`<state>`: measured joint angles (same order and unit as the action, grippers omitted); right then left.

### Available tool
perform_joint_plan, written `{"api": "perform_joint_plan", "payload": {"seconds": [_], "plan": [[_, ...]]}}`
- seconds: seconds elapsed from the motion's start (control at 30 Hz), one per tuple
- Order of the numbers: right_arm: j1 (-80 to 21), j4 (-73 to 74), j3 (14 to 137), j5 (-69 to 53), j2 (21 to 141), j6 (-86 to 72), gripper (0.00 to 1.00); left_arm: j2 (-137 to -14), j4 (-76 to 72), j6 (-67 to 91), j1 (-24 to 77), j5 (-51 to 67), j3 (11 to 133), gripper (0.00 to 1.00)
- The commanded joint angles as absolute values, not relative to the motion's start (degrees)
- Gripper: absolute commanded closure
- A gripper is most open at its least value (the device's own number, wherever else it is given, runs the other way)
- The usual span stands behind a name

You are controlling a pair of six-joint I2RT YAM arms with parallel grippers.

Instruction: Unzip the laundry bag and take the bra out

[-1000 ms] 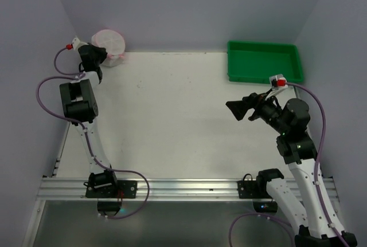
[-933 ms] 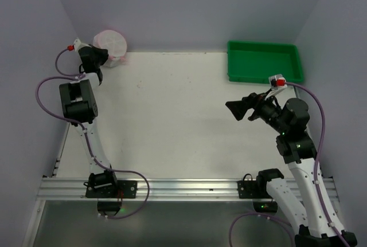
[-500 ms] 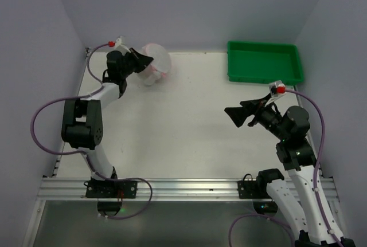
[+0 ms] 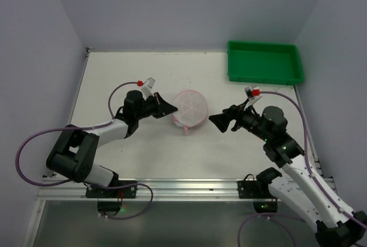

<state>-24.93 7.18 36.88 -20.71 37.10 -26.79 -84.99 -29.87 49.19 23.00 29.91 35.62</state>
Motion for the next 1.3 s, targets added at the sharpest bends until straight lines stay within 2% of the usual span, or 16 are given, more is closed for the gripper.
{"api": "perform_joint_plan", "payload": {"seconds": [0.0, 0.23, 0.43, 0.6, 0.97, 1.27], "plan": [[-33.55, 3.08, 35.16, -6.79, 41.65, -27.15, 0.14, -79.9, -35.68, 53.08, 22.94, 26.64, 30.78, 1.0], [-52.09, -2.8, 34.36, 10.62, 53.25, -30.14, 0.26, -75.24, -32.09, 56.16, 23.73, 22.5, 29.62, 1.0], [-60.81, -3.69, 41.12, 19.77, 65.99, -30.85, 0.34, -72.95, -29.27, 58.62, 24.08, 20.22, 29.53, 1.0], [-61.44, -5.18, 43.5, 18.98, 73.2, -35.5, 0.43, -71.28, -27.25, 59.5, 24.26, 18.37, 29.71, 1.0], [-60.91, -9.58, 44.74, 14.6, 80.33, -39.28, 0.48, -71.28, -25.66, 61.61, 24.35, 17.84, 29.8, 1.0], [-54.93, -13.97, 41.92, 10.9, 81.74, -42.1, 0.52, -70.05, -24.61, 62.14, 24.35, 18.11, 29.53, 1.0]]}}
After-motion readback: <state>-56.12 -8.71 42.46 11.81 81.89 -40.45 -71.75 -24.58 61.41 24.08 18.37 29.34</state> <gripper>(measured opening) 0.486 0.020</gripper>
